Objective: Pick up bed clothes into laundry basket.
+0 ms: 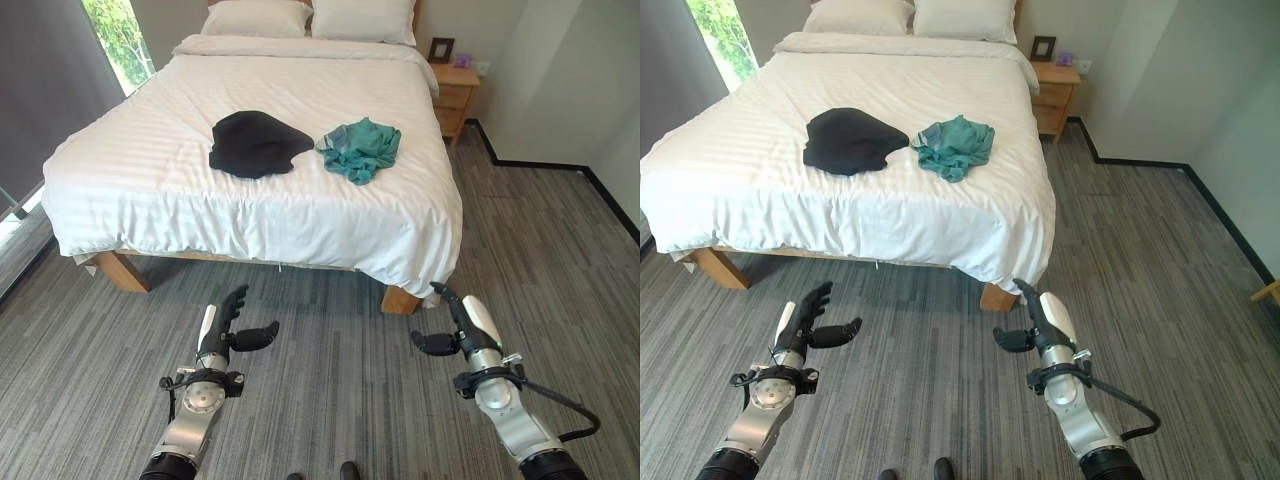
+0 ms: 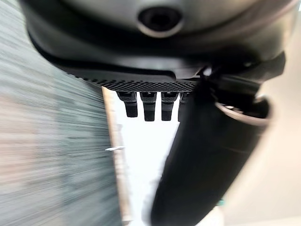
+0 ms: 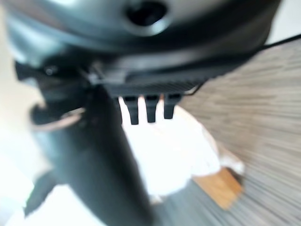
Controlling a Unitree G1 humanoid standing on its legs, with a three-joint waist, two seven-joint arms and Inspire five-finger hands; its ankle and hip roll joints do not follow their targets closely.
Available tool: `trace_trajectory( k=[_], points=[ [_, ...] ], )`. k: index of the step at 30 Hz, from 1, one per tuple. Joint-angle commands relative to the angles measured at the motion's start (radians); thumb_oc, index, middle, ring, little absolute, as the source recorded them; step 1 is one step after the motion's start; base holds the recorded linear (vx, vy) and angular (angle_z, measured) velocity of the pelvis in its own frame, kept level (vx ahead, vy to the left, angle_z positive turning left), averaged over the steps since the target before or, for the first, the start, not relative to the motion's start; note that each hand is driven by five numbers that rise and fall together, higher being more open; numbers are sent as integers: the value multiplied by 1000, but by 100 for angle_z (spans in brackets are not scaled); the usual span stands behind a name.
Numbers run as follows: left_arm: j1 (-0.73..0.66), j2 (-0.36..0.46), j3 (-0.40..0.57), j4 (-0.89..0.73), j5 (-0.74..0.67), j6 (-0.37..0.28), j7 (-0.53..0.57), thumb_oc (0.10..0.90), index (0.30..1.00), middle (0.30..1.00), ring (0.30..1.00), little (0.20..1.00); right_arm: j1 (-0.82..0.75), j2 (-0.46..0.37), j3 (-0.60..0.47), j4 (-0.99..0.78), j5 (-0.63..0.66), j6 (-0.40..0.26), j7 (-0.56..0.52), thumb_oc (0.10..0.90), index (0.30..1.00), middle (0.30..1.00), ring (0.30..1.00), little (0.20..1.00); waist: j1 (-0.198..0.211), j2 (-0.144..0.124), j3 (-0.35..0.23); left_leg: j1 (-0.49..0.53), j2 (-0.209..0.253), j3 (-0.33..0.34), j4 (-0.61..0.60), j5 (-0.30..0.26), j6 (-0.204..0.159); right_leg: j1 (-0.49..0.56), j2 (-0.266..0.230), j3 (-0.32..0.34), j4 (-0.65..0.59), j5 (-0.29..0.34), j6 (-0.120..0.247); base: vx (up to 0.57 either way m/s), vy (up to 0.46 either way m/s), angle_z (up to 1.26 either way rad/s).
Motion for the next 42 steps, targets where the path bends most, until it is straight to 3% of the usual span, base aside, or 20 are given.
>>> trace_trajectory(
  k=[1,10,13,14,16,17,19,23,26,29,30,31,32,33,35,36,38,40,41,42],
  points=[
    [-6,60,57,-127,-22,-138,24,800,900,900,900,900,7,-15,-96,-152,13,-133,-71,800,900,900,900,900,-3,-41,-88,-44,55,-20,2,-59,-86,-7,-99,47,8,-72,138,0,0,0],
    [48,54,86,-202,-35,-130,7,800,900,900,900,900,34,14,-104,-153,22,-126,-73,800,900,900,900,900,14,-48,-56,-26,42,-44,3,-74,-45,-35,-94,80,82,-99,141,17,41,-6],
    [42,67,87,-192,-31,-120,10,800,900,900,900,900,38,19,-105,-135,24,-116,-84,800,900,900,900,900,16,-45,-27,-18,37,-48,4,-80,-29,-115,-81,82,268,-90,173,-32,90,-7],
    [42,76,89,-196,-27,-109,19,800,900,900,900,900,25,12,-86,-126,17,-93,-69,800,900,900,900,900,9,-35,29,0,42,-47,2,-79,-20,-245,-62,79,500,51,229,-47,95,-12],
    [35,73,88,-189,-22,-105,27,800,900,900,900,900,16,8,-80,-127,9,-88,-73,800,900,900,900,900,8,-25,45,0,53,-57,2,-79,-23,-309,-47,70,566,47,221,36,53,-19],
    [30,73,84,-182,-19,-103,32,800,900,900,900,900,19,10,-83,-127,11,-84,-74,800,900,900,900,900,5,-24,49,6,52,-68,2,-80,-22,-333,-35,58,565,29,203,307,-39,11],
    [24,75,81,-177,-14,-102,30,800,900,900,900,900,29,-5,-93,-119,26,-77,-72,800,900,900,900,900,-20,-49,46,24,18,-87,2,-118,-34,-352,-20,6,331,-42,169,470,-73,27],
    [-3,65,52,-152,-2,-105,26,800,900,900,900,900,60,-6,-110,-106,23,-72,-93,800,900,900,900,900,-57,-56,44,63,28,-128,2,-180,-63,-340,-9,-44,42,18,184,306,-131,28],
    [1,65,27,-149,22,-104,7,800,900,900,900,900,117,10,-130,-104,23,-74,-91,800,900,900,900,900,-82,-69,10,85,78,-125,2,-218,-102,-302,-43,-33,33,42,166,323,-334,90],
    [33,48,12,-157,13,-101,-4,800,900,900,900,900,139,7,-126,-94,27,-76,-84,800,900,900,900,900,-90,-41,6,89,147,-112,31,-164,-132,-280,-39,-31,59,28,149,305,-296,78],
    [32,45,-4,-176,-11,-98,-25,800,900,900,900,900,128,-10,-120,-87,45,-79,-80,800,900,900,900,900,-84,-56,40,-92,111,-118,375,-35,-122,-234,-70,-28,64,24,117,125,-309,49],
    [30,47,-12,-186,-20,-93,-33,800,900,900,900,900,125,-23,-120,-94,48,-80,-80,800,900,900,900,900,-82,-79,57,-165,107,-100,551,0,-118,-216,-88,-18,70,16,96,122,-422,33],
    [28,49,-13,-196,-27,-94,-36,800,900,900,900,900,129,-32,-121,-103,44,-74,-81,800,900,900,900,900,-81,-111,61,-226,101,-72,709,-14,-101,-203,-113,-12,67,7,80,12,-242,26],
    [27,50,-13,-196,-27,-94,-36,800,900,900,900,900,129,-30,-122,-104,44,-73,-81,800,900,900,900,900,-82,-115,59,-236,97,-72,716,-10,-100,-210,-116,-11,67,12,81,0,-197,4],
    [29,52,-22,-212,-26,-92,-34,800,900,900,900,900,98,-71,-128,-115,28,-62,-93,800,900,900,900,900,-60,-162,62,-404,41,-33,1107,-124,-89,-169,-160,24,52,8,60,133,-165,-34],
    [30,51,-23,-219,-27,-91,-36,800,900,900,900,900,88,-83,-134,-126,25,-57,-92,800,900,900,900,900,-56,-164,59,-453,14,-18,1150,-147,-88,-163,-168,29,50,8,57,144,-87,-42],
    [31,50,-23,-222,-27,-93,-36,800,900,900,900,900,84,-90,-138,-138,23,-56,-92,800,900,900,900,900,-51,-157,57,-476,-3,5,1142,-182,-91,-144,-164,29,49,-4,54,212,-17,-72],
    [27,44,-26,-232,-29,-94,-39,800,900,900,900,900,80,-89,-154,-155,17,-54,-94,800,900,900,900,900,-39,-129,60,-479,-23,54,878,-187,-82,-108,-148,32,45,-37,66,334,16,-47],
    [27,43,-26,-231,-29,-94,-39,800,900,900,900,900,79,-90,-154,-155,17,-54,-94,800,900,900,900,900,-38,-136,61,-473,-29,59,862,-174,-81,-109,-156,35,45,-33,66,271,101,17],
    [27,41,-31,-231,-26,-95,-36,800,900,900,900,900,72,-88,-149,-149,13,-56,-102,800,900,900,900,900,-30,-110,57,-428,-40,64,614,-147,-66,-100,-133,44,42,-49,74,418,195,-15]
  ],
)
